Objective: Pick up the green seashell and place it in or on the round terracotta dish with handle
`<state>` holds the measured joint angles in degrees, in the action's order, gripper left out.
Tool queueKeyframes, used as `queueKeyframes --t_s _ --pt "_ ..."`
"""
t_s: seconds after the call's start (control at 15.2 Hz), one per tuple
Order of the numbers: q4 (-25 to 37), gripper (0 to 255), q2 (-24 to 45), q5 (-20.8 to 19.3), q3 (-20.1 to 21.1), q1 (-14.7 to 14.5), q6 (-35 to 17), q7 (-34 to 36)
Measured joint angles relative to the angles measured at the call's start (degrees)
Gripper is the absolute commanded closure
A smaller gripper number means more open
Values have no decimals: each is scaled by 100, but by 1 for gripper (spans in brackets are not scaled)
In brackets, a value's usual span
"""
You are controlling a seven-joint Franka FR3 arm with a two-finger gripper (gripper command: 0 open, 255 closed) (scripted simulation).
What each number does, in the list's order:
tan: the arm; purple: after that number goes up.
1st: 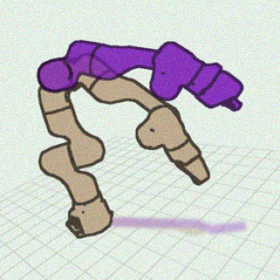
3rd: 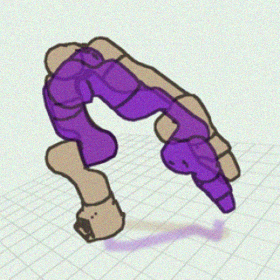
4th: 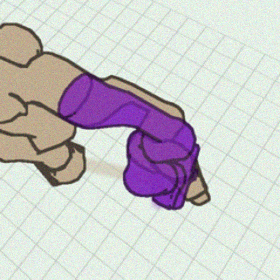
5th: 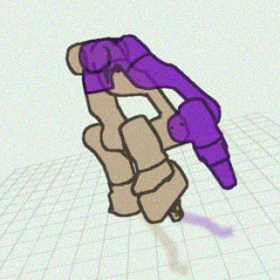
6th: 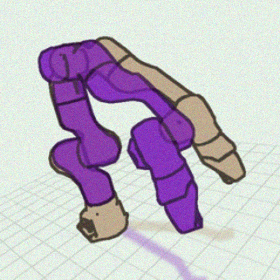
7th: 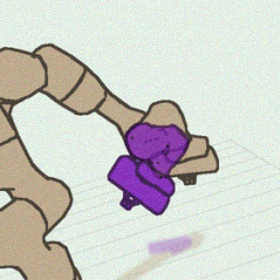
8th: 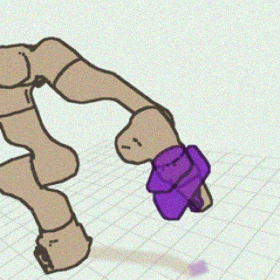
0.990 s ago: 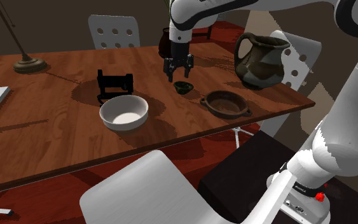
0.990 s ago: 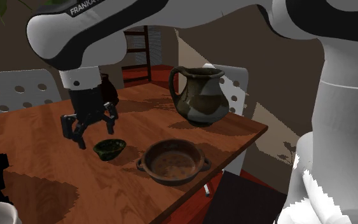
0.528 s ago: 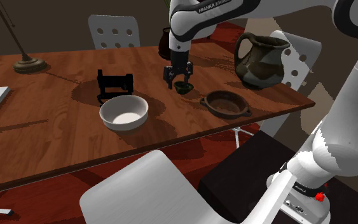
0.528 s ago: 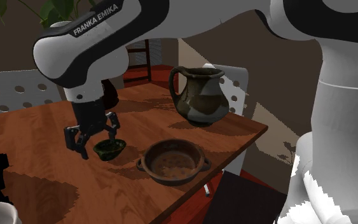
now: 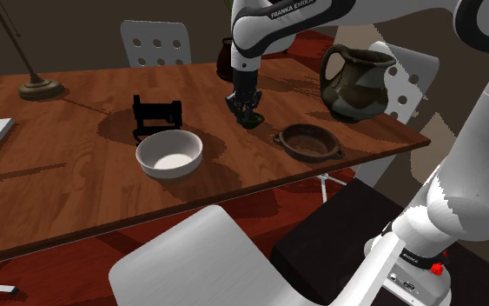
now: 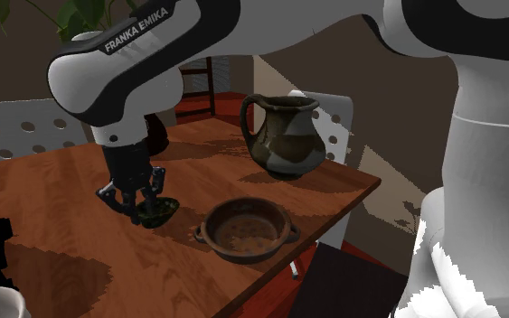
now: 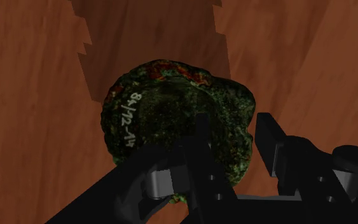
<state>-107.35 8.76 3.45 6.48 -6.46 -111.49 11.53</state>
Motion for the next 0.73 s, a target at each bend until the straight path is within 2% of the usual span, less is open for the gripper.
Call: queueKeyframes --t_s 0.53,0.73 --pt "1 255 -1 0 0 0 0 0" --pt "108 255 -38 1 -2 4 146 2"
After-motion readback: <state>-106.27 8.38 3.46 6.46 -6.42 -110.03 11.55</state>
